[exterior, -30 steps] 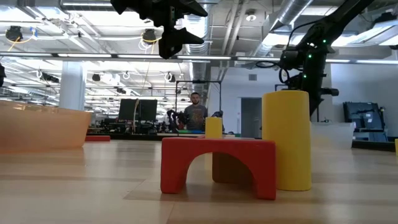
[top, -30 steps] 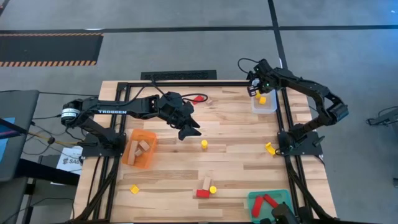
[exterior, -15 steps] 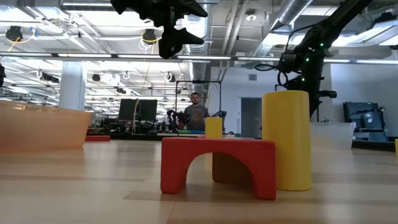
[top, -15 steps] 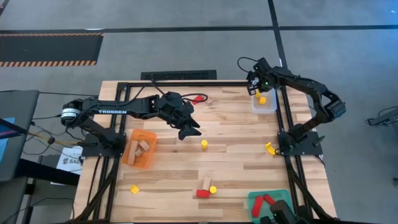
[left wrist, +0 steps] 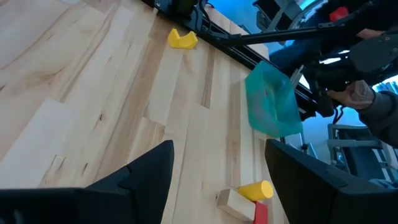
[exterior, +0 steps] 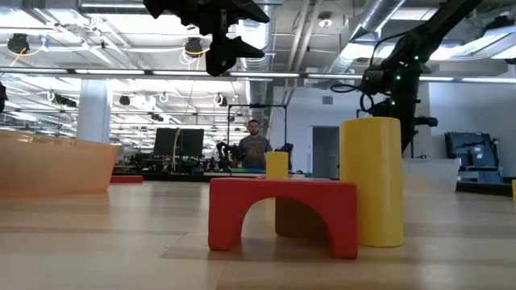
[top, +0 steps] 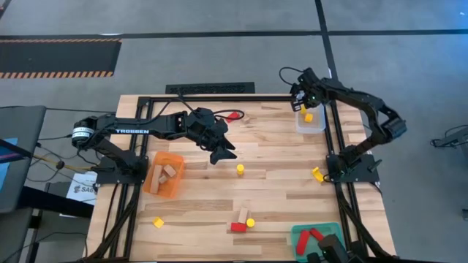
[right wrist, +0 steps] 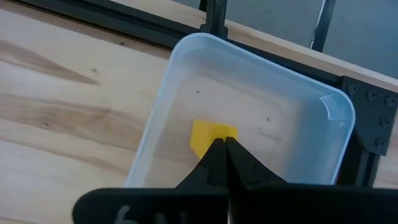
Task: Sort & place blocks by color
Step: Put the yellow block into the transparent bin
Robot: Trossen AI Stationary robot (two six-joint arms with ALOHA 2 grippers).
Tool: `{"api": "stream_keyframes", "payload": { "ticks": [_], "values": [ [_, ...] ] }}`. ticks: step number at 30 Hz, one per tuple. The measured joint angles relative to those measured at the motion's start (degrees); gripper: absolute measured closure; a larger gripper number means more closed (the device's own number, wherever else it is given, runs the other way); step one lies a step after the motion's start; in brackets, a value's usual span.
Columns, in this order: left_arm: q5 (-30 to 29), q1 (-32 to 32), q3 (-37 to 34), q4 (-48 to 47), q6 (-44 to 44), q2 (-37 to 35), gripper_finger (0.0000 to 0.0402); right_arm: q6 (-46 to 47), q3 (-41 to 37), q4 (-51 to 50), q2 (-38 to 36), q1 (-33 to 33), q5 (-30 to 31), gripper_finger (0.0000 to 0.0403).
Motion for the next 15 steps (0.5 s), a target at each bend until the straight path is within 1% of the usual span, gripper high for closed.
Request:
{"api": "stream_keyframes", "payload": {
  "ticks": [5,9,13,15],
  "values": [
    [-0.07,0.00,0.00,0.01,0.07,0.00,0.0162,-1.53,3.25,-4.75,0.38,0.84,3.26,0.0401],
    [-0.13,0.00,-0.01,0.00,0.50,0.00,0.0162,-3.09,5.39,-5.53,0.25,1.44,6.93,0.0401],
    [-0.37,0.00,-0.01,0.01,0.70,0.00,0.0162,-3.19,5.49,-6.02,0.25,1.40,7.19,0.0401],
    [-0.36,0.00,-0.01,0.01,0.70,0.00,0.0162,-3.25,5.57,-5.85,0.25,1.55,6.36,0.0401]
  ]
}}
